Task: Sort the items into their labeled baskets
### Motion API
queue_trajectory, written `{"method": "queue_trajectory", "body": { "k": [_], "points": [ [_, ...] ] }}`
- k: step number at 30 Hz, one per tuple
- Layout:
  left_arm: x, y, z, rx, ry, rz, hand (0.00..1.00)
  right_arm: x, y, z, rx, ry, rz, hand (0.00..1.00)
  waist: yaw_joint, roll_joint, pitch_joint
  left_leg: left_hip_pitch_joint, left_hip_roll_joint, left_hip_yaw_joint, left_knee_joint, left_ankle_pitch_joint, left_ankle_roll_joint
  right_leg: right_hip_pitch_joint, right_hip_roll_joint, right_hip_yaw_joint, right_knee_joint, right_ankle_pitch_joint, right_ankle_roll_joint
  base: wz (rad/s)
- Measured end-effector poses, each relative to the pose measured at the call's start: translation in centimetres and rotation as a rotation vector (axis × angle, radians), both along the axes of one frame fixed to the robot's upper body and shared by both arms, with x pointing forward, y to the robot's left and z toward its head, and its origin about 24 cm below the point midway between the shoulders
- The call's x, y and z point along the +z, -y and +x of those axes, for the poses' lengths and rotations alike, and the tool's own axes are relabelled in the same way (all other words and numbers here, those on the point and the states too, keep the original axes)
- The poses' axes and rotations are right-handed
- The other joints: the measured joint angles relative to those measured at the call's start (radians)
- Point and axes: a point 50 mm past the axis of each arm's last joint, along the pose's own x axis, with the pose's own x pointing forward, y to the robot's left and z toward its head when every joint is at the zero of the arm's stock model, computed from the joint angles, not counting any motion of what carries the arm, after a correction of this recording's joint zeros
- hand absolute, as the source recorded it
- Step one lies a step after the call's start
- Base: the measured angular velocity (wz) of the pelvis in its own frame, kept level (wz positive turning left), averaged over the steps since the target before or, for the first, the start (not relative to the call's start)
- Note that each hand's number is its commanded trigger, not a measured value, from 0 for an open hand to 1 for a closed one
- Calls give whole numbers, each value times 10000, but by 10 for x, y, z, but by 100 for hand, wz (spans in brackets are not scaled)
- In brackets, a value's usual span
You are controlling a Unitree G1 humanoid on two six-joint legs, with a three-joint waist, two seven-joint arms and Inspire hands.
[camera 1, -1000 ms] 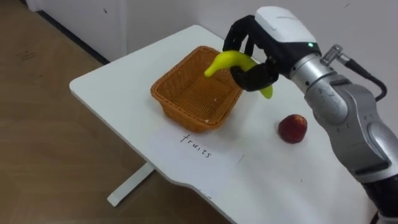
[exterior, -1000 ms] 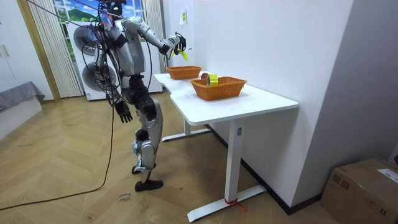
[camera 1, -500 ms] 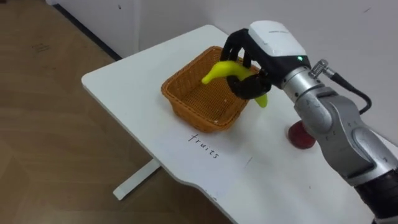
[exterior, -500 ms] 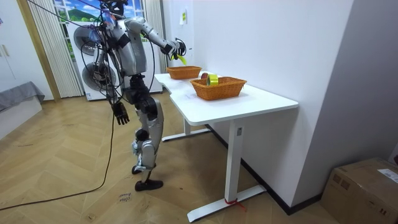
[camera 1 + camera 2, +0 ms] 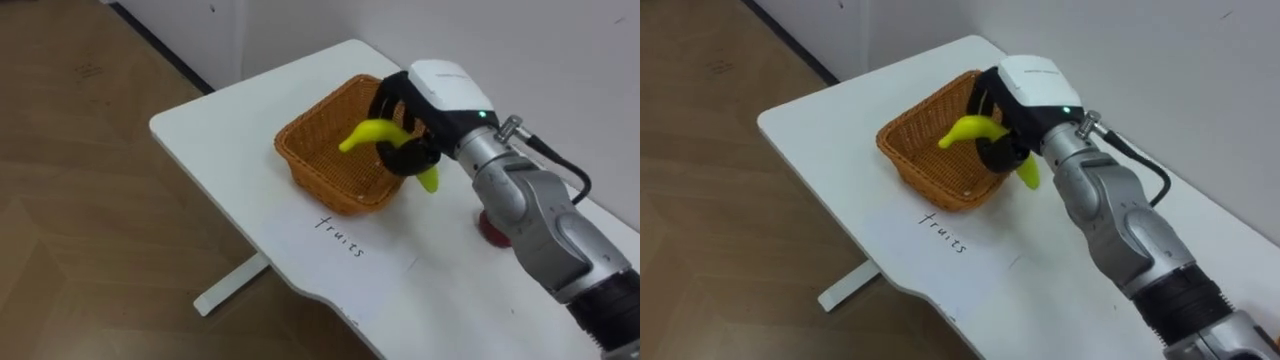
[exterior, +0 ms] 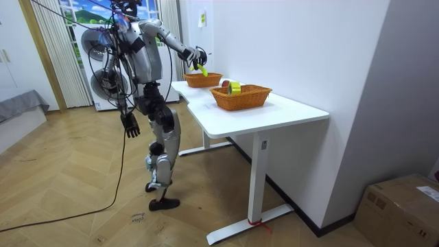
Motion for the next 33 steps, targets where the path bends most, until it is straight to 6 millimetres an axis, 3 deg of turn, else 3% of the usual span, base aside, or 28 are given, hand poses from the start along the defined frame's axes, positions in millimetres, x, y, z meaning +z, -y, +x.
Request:
{"method": "queue_trajectory", "body": {
  "k": [10,33],
  "points": [
    [2,-3,4,-132,150,28,0,-11,11,3,-508,107,11,0,96,47,30,-385,-11,-21,205,8,6,-277,-13,38,7,-1,0,1],
    [2,-3,7,-192,302,44,0,-9,11,2,-520,509,500,0,179,94,56,-716,-21,-3,344,9,-2,-543,-5,46,7,0,-1,0]
  ]
}}
